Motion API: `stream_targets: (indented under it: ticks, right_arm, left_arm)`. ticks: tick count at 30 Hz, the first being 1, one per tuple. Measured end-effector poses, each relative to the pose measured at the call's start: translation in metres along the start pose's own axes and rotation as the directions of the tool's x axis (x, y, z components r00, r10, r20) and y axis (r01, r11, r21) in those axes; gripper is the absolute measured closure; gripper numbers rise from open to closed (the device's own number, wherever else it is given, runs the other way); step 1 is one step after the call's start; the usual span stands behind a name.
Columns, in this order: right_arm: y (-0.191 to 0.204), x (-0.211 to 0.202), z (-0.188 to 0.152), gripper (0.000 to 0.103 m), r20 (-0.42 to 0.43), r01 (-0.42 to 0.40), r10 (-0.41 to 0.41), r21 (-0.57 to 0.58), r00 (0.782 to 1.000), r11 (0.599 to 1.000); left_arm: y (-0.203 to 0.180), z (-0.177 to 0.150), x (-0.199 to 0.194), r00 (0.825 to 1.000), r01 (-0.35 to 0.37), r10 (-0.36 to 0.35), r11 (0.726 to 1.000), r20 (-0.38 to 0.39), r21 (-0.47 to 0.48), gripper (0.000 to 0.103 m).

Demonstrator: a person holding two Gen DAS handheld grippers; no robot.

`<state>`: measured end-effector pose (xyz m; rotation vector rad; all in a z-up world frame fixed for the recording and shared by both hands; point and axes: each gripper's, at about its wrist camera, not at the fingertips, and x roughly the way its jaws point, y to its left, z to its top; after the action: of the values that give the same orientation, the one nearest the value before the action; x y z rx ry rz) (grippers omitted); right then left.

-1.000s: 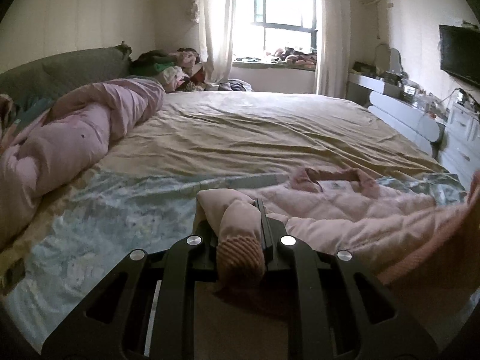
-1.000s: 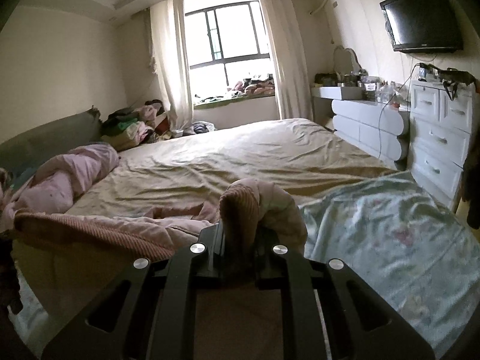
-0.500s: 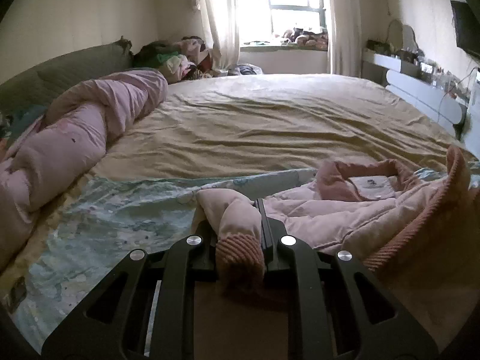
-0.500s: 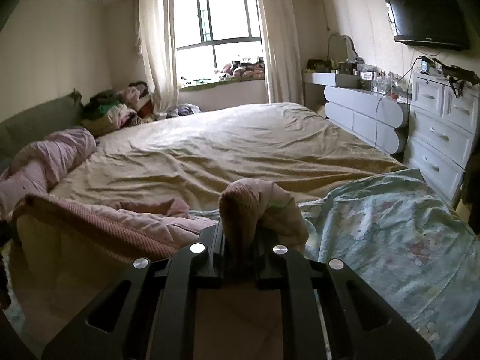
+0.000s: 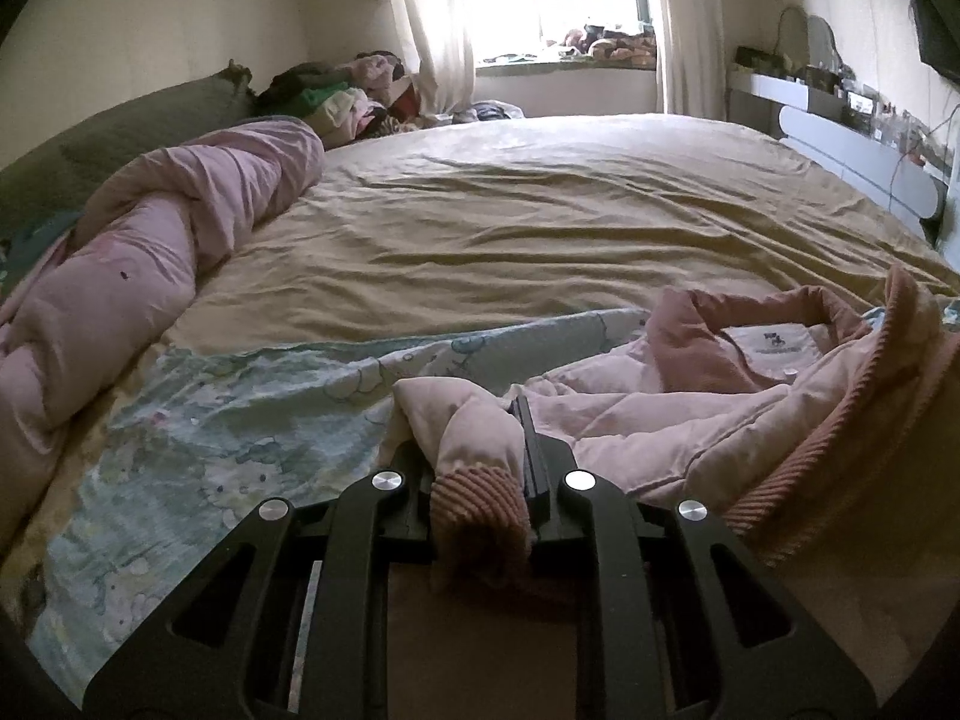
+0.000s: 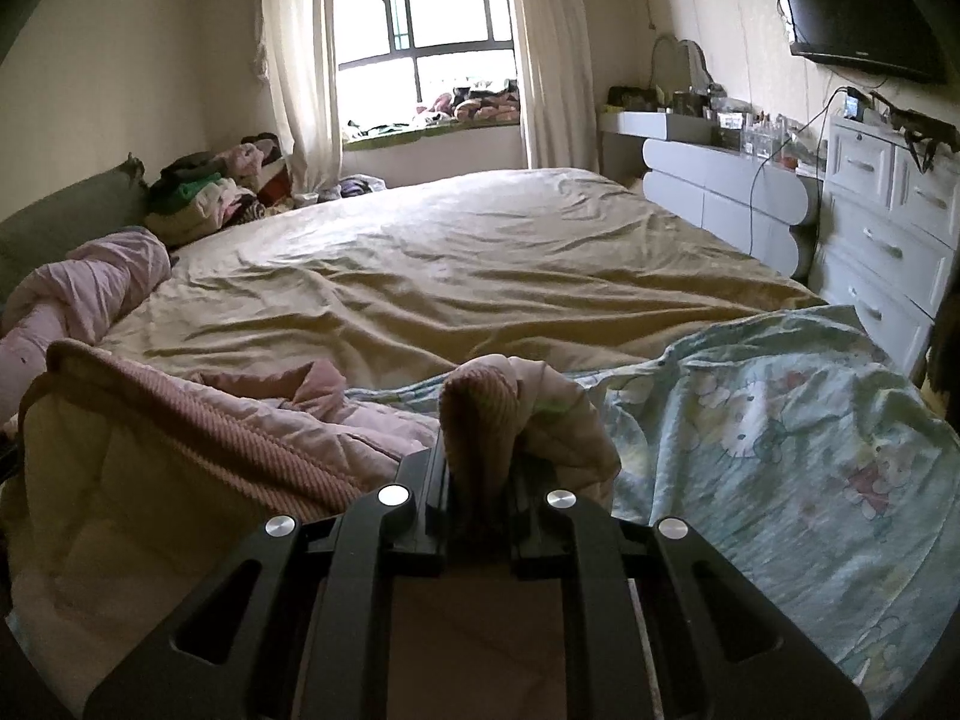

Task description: Fold large clothes

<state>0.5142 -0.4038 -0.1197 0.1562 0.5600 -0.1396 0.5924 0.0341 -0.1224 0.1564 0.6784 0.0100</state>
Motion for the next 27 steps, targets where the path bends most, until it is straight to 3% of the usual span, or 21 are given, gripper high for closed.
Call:
stream_targets:
  ticks: [11, 19, 22, 23, 24, 25, 26, 27]
  right_arm:
    - [0.000, 0.012, 0.002, 0.090, -0.020, 0.008, -0.008, 0.026, 1.000, 1.000]
    - [-0.008, 0.019, 0.009, 0.081, -0.053, -0.017, 0.022, 0.104, 0.998, 0.994]
    - [-0.015, 0.021, 0.011, 0.072, -0.064, -0.049, 0.062, 0.183, 0.996, 0.982]
    - [-0.018, 0.021, 0.013, 0.070, -0.068, -0.061, 0.077, 0.207, 0.995, 0.976]
    - [-0.018, 0.021, 0.015, 0.069, -0.067, -0.067, 0.083, 0.209, 0.994, 0.976]
    - [-0.018, 0.020, 0.017, 0.068, -0.070, -0.066, 0.082, 0.201, 0.994, 0.977]
    - [-0.016, 0.020, 0.019, 0.066, -0.073, -0.064, 0.079, 0.190, 0.994, 0.980]
    - [-0.015, 0.020, 0.021, 0.065, -0.075, -0.062, 0.077, 0.184, 0.994, 0.981]
  left_arm:
    - [0.002, 0.001, 0.014, 0.999, 0.017, -0.017, 1.000, -0.036, -0.019, 0.088]
    - [0.013, 0.007, 0.018, 0.995, 0.069, -0.075, 0.994, -0.066, -0.081, 0.076]
    - [0.019, 0.011, 0.014, 0.994, 0.089, -0.095, 0.989, -0.046, -0.114, 0.055]
    - [0.020, 0.013, 0.011, 0.995, 0.088, -0.093, 0.989, -0.033, -0.118, 0.038]
    - [0.020, 0.016, 0.005, 1.000, 0.016, -0.016, 0.994, -0.005, -0.109, 0.008]
    - [0.020, 0.017, -0.001, 0.998, -0.041, 0.045, 0.994, 0.033, -0.102, 0.009]
    - [0.019, 0.020, -0.007, 0.996, -0.047, 0.053, 0.995, 0.067, -0.089, 0.009]
    - [0.019, 0.025, -0.010, 0.997, -0.009, 0.015, 0.996, 0.072, -0.084, 0.009]
